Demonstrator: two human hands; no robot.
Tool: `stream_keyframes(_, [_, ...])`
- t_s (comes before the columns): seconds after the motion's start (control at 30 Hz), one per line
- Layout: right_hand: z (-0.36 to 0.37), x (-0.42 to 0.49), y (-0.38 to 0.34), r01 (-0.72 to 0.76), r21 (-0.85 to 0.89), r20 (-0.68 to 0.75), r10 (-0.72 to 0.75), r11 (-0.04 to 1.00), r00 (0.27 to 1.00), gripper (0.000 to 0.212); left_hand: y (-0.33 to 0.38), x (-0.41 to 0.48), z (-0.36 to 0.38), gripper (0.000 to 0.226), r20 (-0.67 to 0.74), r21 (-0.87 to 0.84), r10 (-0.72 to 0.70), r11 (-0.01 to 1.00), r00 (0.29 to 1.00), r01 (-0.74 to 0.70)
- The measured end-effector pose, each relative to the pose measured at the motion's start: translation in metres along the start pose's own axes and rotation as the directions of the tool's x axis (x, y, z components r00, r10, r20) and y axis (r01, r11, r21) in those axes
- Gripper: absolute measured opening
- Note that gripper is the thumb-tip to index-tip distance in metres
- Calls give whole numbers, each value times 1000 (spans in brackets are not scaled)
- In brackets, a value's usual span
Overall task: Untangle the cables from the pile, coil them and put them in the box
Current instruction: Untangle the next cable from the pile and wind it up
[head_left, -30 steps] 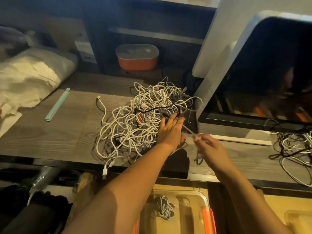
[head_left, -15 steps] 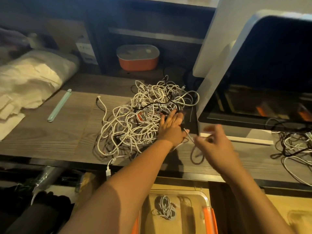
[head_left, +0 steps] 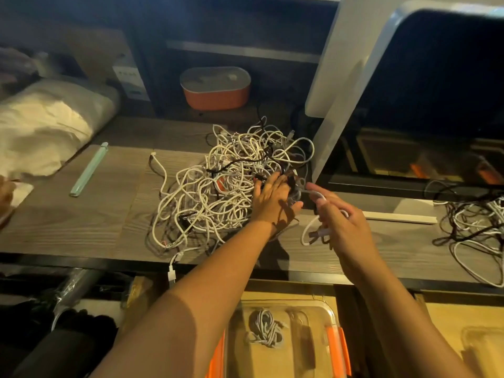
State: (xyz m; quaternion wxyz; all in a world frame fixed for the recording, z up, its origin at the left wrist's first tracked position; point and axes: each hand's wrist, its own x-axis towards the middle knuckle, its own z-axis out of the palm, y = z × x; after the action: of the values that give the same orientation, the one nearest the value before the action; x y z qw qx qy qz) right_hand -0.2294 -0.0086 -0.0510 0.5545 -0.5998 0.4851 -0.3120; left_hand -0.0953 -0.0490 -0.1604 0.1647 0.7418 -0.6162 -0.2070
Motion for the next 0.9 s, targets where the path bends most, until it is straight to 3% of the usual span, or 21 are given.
stream_keyframes(0.13, [-2, -6, -5, 44, 114, -42, -39, 993, 998, 32, 1, 1, 0, 74, 12, 50, -15, 999, 1000, 14])
stream_keyframes(0.3, [-6, -5, -1, -36, 149, -95, 50, 988, 994, 24, 12, -1, -16, 67, 23, -143, -106, 984, 994, 108])
stream_keyframes(0.43, [-15, -3, 11, -119, 126, -160, 138, 985, 977, 26, 22, -5, -35, 28, -79, -206, -170, 967, 982, 150])
stream_keyframes(0.5, [-18, -3, 15, -132, 147, -176, 157, 980, 972, 27, 28, -13, -53, 20, -75, -220, -179, 962, 981, 159])
stream_keyframes(0.67, [-18, -9, 8, -129, 338, -106, 174, 932, 979, 27, 30, -43, -88, 16, -90, -590, -4, 806, 996, -50])
stream_keyframes(0.77, [-21, -13, 3, -117, 505, -45, 161, 855, 986, 29, 26, -64, -96, 13, 49, -566, 156, 818, 987, -101])
stream_keyframes(0.9, [-23, -16, -1, -140, 599, -2, 176, 789, 984, 24, 14, -82, -93, 8, 52, -543, 96, 838, 994, -52])
